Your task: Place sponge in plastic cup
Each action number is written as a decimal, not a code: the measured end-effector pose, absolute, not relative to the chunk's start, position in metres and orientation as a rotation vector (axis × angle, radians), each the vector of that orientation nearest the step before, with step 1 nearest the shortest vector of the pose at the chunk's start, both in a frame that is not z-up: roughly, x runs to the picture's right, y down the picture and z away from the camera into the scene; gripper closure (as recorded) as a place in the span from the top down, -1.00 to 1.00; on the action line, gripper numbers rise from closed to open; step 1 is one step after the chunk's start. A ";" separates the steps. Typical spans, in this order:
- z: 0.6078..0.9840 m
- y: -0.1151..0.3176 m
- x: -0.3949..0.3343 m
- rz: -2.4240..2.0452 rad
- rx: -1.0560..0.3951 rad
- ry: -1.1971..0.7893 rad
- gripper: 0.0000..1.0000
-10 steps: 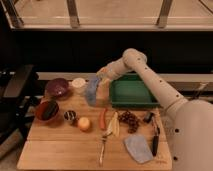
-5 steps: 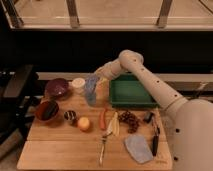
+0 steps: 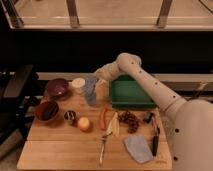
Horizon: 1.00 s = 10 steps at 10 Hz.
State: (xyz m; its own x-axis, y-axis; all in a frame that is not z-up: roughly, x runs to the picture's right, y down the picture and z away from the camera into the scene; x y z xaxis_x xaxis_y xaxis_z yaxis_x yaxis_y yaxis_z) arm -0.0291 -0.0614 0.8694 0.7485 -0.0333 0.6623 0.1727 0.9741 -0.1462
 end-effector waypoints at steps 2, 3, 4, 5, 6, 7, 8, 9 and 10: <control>0.874 -0.058 -0.027 -0.125 -0.197 -0.694 -1.00; 0.877 -0.057 -0.026 -0.134 -0.192 -0.677 -1.00; 0.878 -0.056 -0.025 -0.139 -0.191 -0.668 -1.00; 0.880 -0.054 -0.023 -0.143 -0.190 -0.658 -1.00; 0.882 -0.052 -0.021 -0.146 -0.190 -0.649 -1.00; 0.883 -0.050 -0.021 -0.148 -0.191 -0.644 -1.00; 0.884 -0.048 -0.021 -0.149 -0.191 -0.642 -1.00; 0.887 -0.044 -0.021 -0.143 -0.193 -0.640 -1.00; 0.888 -0.042 -0.020 -0.136 -0.195 -0.642 -1.00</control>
State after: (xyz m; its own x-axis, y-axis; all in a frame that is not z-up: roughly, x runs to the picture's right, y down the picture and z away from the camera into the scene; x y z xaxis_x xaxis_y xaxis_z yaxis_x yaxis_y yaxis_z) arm -0.0198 -0.0417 0.8879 0.7928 -0.0652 0.6059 0.1855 0.9729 -0.1380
